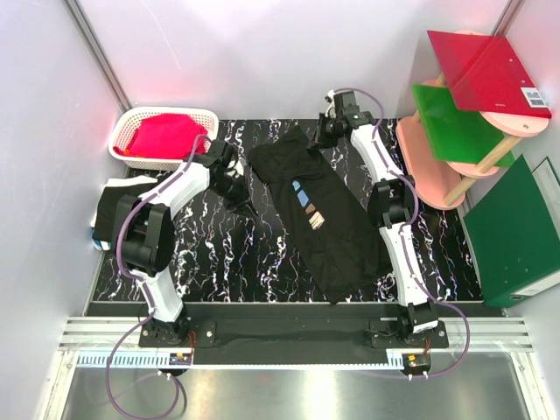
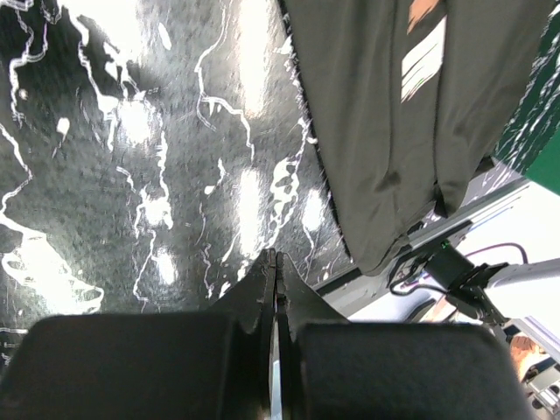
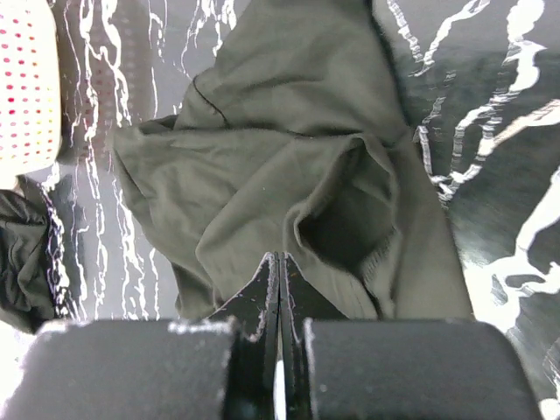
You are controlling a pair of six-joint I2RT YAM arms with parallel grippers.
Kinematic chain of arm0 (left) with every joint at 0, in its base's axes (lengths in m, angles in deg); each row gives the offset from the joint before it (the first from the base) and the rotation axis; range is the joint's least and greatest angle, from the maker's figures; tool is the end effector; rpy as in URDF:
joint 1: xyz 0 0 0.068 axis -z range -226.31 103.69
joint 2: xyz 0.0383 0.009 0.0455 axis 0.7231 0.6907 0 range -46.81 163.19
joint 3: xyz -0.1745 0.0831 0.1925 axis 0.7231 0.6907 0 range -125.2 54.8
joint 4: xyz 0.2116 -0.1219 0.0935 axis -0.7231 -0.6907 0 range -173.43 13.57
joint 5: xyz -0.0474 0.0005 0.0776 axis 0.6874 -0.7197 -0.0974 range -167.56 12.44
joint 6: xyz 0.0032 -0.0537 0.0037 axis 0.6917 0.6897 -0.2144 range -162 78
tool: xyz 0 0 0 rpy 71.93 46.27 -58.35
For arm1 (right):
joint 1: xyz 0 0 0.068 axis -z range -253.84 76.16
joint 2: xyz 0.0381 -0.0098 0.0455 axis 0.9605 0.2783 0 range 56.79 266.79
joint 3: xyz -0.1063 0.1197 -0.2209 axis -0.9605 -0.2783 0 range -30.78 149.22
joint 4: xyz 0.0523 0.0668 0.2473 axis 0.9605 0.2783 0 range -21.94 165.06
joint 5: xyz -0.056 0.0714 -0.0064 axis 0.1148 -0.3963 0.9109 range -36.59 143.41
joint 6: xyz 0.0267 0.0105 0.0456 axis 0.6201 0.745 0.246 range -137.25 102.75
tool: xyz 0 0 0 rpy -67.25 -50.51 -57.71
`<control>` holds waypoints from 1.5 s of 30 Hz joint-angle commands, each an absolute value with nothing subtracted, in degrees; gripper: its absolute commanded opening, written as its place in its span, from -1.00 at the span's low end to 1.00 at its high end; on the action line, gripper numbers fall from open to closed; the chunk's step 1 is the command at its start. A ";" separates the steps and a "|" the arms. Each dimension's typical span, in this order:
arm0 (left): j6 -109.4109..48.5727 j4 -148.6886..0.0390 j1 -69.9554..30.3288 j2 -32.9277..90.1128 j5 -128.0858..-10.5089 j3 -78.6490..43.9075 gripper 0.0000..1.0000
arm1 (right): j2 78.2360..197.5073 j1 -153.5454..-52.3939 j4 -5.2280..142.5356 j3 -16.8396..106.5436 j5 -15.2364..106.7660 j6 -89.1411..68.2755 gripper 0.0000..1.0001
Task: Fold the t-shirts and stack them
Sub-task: Rotate the tshirt 90 degrees
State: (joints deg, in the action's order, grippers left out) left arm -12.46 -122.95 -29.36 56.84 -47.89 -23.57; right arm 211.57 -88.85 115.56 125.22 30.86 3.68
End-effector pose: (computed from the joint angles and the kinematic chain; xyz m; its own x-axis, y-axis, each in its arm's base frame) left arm 0.3414 -0.1225 0.2199 -0.9884 -0.1465 -0.0398 -0.0989 0.8205 -0.5630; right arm 0.5532 0.1624 0.2141 -0.8289 0.1193 -0.5466 -0.2133 0.8359 0.5058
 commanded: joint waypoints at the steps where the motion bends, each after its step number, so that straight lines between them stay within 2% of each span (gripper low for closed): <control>1: -13.70 -124.50 -28.47 55.67 -48.47 -23.69 -1.00 | 216.31 -90.19 112.88 126.11 26.77 5.95 -1.00; 6: -12.91 -125.73 -27.15 55.75 -49.17 -24.65 -1.00 | 217.54 -90.19 112.97 123.38 33.70 9.72 -1.00; 11: -12.21 -126.61 -25.49 56.11 -49.52 -25.53 -1.00 | 217.89 -89.84 112.71 124.96 45.83 9.74 -1.00; 17: -12.03 -127.76 -23.11 57.42 -49.96 -26.59 -1.00 | 215.70 -85.02 112.53 123.03 57.35 11.13 -1.00; 23: -12.11 -127.67 -20.04 61.19 -49.79 -30.09 -1.00 | 212.28 -79.74 112.53 119.78 55.87 9.75 -1.00; 28: -12.20 -126.35 -14.77 68.66 -45.58 -41.77 -1.00 | 206.22 -79.12 112.10 117.23 55.08 6.84 -1.00; 34: -11.33 -126.26 -6.33 83.25 -35.73 -56.64 -1.00 | 197.34 -78.59 111.83 114.59 54.20 5.69 -0.95; 38: -10.44 -126.26 -4.04 87.74 -34.05 -56.21 -1.00 | 190.23 -78.33 111.83 110.38 54.11 4.55 -0.93; 45: -11.24 -126.96 -7.19 89.33 -38.44 -48.32 -1.00 | 181.69 -78.41 116.30 103.17 49.63 4.02 -0.88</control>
